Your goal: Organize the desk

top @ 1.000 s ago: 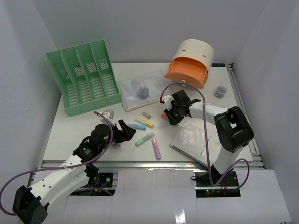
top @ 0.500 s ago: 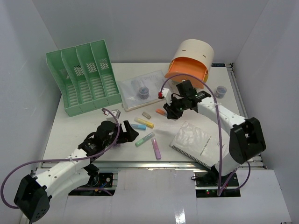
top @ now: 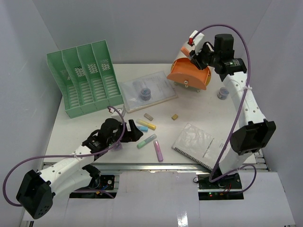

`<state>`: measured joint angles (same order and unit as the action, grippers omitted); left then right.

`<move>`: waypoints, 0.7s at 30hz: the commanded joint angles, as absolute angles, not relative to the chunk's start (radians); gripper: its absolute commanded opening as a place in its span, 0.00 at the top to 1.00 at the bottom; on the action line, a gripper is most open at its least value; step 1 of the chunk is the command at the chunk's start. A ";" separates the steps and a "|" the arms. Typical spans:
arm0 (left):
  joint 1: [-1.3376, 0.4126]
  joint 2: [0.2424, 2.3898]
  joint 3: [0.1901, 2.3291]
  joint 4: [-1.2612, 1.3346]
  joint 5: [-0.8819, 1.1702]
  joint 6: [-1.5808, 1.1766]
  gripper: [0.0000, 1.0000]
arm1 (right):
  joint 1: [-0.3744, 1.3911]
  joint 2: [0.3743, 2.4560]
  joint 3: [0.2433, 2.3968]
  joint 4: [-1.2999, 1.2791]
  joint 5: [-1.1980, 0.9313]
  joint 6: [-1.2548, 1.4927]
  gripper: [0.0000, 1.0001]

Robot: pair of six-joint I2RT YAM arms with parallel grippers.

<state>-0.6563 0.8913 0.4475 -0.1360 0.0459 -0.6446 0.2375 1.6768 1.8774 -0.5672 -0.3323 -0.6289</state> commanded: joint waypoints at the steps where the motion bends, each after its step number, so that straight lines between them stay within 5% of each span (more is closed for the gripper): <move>1: -0.653 0.902 0.499 -0.156 0.044 -0.606 0.10 | 0.221 1.768 1.942 -0.577 -0.270 -0.640 0.82; 9: -0.653 0.913 0.512 -0.183 0.037 -0.593 0.10 | 0.182 1.805 1.915 -0.578 -0.269 -0.653 0.69; 12: -0.653 0.928 0.520 -0.196 0.035 -0.589 0.10 | 0.178 1.799 1.901 -0.578 -0.264 -0.654 0.43; 15: -0.653 0.960 0.540 -0.211 0.039 -0.593 0.10 | 0.173 1.785 1.906 -0.578 -0.262 -0.635 0.29; 21: -0.653 1.067 0.597 -0.266 -0.004 -0.680 0.10 | 0.165 1.729 1.904 -0.591 -0.287 -0.587 0.22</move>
<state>-0.6563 1.0178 0.5352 -0.2163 0.0380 -0.6121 0.1714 1.8254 1.8996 -0.6029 -0.2640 -0.6270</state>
